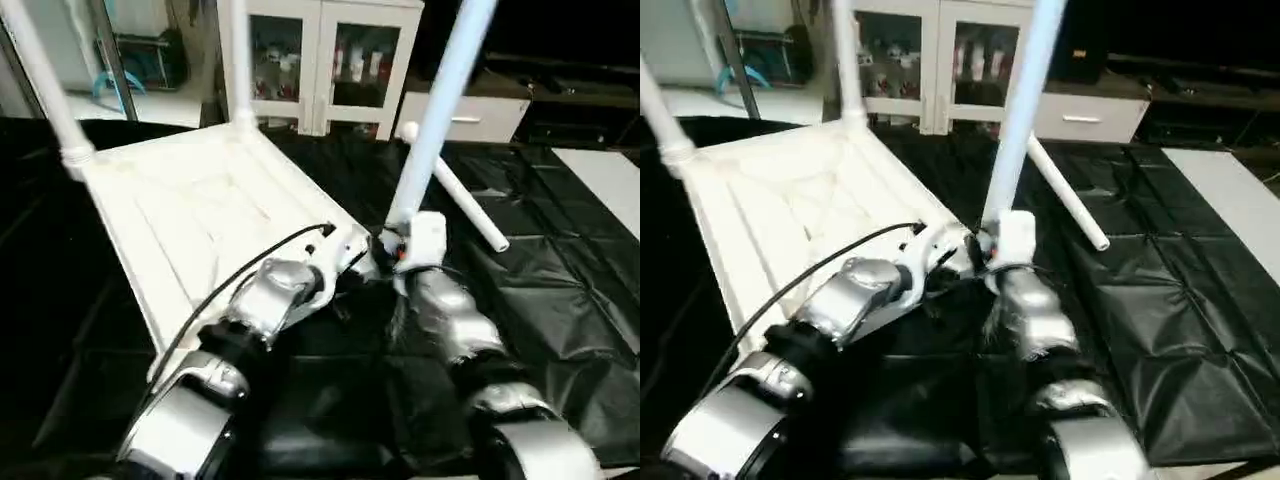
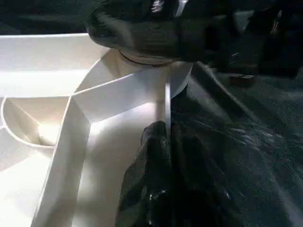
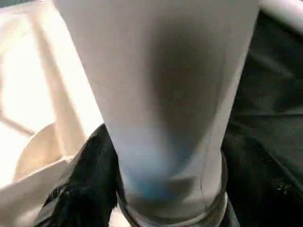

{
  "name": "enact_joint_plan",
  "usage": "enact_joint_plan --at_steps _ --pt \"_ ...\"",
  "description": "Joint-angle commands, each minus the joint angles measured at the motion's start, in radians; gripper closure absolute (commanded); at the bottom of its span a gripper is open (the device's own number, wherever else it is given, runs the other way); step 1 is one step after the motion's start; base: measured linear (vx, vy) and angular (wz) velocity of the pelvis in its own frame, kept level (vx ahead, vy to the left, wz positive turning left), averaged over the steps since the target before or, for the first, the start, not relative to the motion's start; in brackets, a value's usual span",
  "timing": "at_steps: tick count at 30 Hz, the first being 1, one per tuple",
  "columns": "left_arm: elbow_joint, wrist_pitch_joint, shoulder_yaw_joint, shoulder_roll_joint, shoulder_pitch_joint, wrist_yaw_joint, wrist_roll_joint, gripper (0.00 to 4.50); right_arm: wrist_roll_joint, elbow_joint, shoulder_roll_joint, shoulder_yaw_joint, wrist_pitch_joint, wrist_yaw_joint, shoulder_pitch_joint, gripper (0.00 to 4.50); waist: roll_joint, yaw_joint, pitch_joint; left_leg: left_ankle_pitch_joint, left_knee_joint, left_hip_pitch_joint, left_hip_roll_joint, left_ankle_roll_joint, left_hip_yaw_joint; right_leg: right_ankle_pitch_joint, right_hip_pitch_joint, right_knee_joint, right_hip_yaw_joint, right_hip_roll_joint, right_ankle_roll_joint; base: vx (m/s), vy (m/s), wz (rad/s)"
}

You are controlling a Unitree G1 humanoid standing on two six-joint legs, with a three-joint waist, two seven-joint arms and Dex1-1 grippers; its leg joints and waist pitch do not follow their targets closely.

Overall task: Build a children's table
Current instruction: Rotate leg to tighten

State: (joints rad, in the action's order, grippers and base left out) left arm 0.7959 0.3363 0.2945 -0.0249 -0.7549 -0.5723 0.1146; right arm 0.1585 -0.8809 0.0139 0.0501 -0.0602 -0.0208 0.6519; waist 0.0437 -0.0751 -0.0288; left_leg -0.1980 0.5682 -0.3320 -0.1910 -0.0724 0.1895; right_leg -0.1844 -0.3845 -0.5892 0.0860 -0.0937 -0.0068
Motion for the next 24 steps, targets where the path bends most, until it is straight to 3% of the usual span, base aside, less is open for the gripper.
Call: enact_joint_plan --at_steps 1,4,6,7,8,9,10,11,13,14,15,19,21,22,24 --pt "0.037 0.0 0.009 -0.001 0.01 0.01 0.018 4.5 -0.046 -0.079 -0.001 -0.001 -0.044 -0.066 -0.027 1.83 -0.004 -0.002 0.039 -0.322 -0.08 -0.003 -0.038 -0.025 -0.024 -0.315 0.022 0.082 -0.05 -0.064 -0.144 0.0 0.0 0.0" --pt "0.057 -0.014 0.008 -0.004 0.004 0.017 0.017 4.5 -0.059 -0.081 0.002 -0.008 -0.026 -0.047 -0.01 1.83 -0.001 -0.004 0.037 -0.315 -0.081 -0.004 -0.039 -0.008 -0.021 -0.342 0.022 0.088 -0.051 -0.067 -0.131 0.0 0.0 0.0" --pt "0.074 -0.028 0.004 -0.004 -0.002 0.016 0.013 4.5 -0.064 -0.084 -0.007 -0.021 -0.013 -0.01 -0.003 1.83 -0.004 -0.003 0.036 -0.328 -0.082 -0.002 -0.038 -0.008 -0.022 -0.383 0.019 0.093 -0.051 -0.068 -0.121 0.0 0.0 0.0" --pt "0.074 -0.028 0.004 -0.004 -0.002 0.016 0.013 4.5 -0.064 -0.084 -0.007 -0.021 -0.013 -0.01 -0.003 1.48 -0.003 -0.003 0.035 -0.333 -0.083 -0.002 -0.038 -0.008 -0.022 -0.397 0.019 0.095 -0.051 -0.068 -0.116 0.0 0.0 0.0" --pt "0.076 -0.03 0.004 -0.006 -0.003 0.012 0.012 4.5 -0.064 -0.053 -0.011 -0.026 -0.013 0.005 -0.015 1.48 -0.006 -0.004 0.035 -0.34 -0.084 -0.001 -0.039 -0.01 -0.024 -0.409 0.019 0.097 -0.051 -0.067 -0.11 0.0 0.0 0.0" --pt "0.076 -0.03 0.004 -0.006 -0.003 0.012 0.012 4.5 -0.064 -0.053 -0.011 -0.026 -0.013 0.005 -0.015 1.14 -0.004 -0.003 0.035 -0.341 -0.084 -0.002 -0.04 -0.011 -0.024 -0.409 0.019 0.096 -0.051 -0.067 -0.108 0.0 0.0 0.0" --pt "0.082 -0.034 0.002 -0.005 -0.005 0.012 0.012 4.5 -0.066 -0.021 -0.014 -0.033 -0.013 0.007 -0.027 1.11 -0.008 -0.004 0.034 -0.341 -0.085 -0.003 -0.04 -0.012 -0.025 -0.407 0.019 0.095 -0.051 -0.068 -0.109 0.0 0.0 0.0" --pt "0.084 -0.038 0.003 -0.006 -0.006 0.009 0.013 4.5 -0.07 0.041 -0.024 -0.04 -0.016 0.012 -0.054 1.11 -0.005 -0.006 0.036 -0.329 -0.085 -0.001 -0.041 -0.012 -0.024 -0.39 0.018 0.095 -0.051 -0.067 -0.11 0.0 0.0 0.0" --pt "0.084 -0.038 0.003 -0.006 -0.006 0.009 0.013 4.5 -0.07 0.041 -0.024 -0.04 -0.016 0.012 -0.054 0.92 -0.006 -0.011 0.039 -0.292 -0.084 -0.002 -0.042 -0.01 -0.022 -0.322 0.022 0.087 -0.054 -0.066 -0.124 0.0 0.0 0.0" --pt "0.086 -0.042 0.003 -0.005 -0.007 0.007 0.015 4.5 -0.074 0.083 -0.03 -0.045 -0.017 0.011 -0.072 0.92 -0.004 -0.012 0.038 -0.28 -0.085 -0.007 -0.042 -0.006 -0.022 -0.291 0.026 0.085 -0.054 -0.066 -0.131 0.0 0.0 0.0" --pt "0.084 -0.045 0.0 -0.004 -0.003 0.002 0.014 4.5 -0.094 0.203 -0.075 -0.057 -0.055 0.018 -0.126 0.68 -0.009 -0.013 0.034 -0.277 -0.086 -0.005 -0.041 -0.004 -0.019 -0.278 0.026 0.086 -0.054 -0.06 -0.13 0.0 0.0 0.0" --pt "0.103 -0.068 -0.006 0.001 -0.012 -0.002 0.008 4.5 -0.076 0.454 -0.157 -0.057 -0.172 0.099 -0.244 0.6 -0.004 -0.022 0.037 -0.241 -0.079 0.001 -0.041 0.023 -0.013 -0.228 0.028 0.083 -0.057 -0.061 -0.138 0.0 0.0 0.0" --pt "0.117 -0.085 -0.012 0.005 -0.019 0.003 0.004 4.5 -0.048 0.526 -0.176 -0.055 -0.201 0.138 -0.289 0.6 -0.002 -0.027 0.036 -0.222 -0.078 -0.002 -0.04 0.036 -0.011 -0.227 0.031 0.084 -0.058 -0.062 -0.136 0.0 0.0 0.0" --pt "0.119 -0.088 -0.013 0.005 -0.02 0.004 0.003 4.5 -0.041 0.537 -0.179 -0.054 -0.206 0.145 -0.296 0.6 -0.009 -0.026 0.034 -0.221 -0.081 -0.008 -0.041 0.041 -0.013 -0.246 0.034 0.087 -0.058 -0.063 -0.13 0.0 0.0 0.0" --pt "0.132 -0.111 -0.021 0.013 -0.03 0.018 -0.001 4.5 -0.011 0.625 -0.202 -0.055 -0.23 0.2 -0.354 0.6 -0.012 -0.027 0.032 -0.241 -0.083 -0.008 -0.04 0.039 -0.016 -0.294 0.034 0.092 -0.058 -0.062 -0.12 0.0 0.0 0.0"
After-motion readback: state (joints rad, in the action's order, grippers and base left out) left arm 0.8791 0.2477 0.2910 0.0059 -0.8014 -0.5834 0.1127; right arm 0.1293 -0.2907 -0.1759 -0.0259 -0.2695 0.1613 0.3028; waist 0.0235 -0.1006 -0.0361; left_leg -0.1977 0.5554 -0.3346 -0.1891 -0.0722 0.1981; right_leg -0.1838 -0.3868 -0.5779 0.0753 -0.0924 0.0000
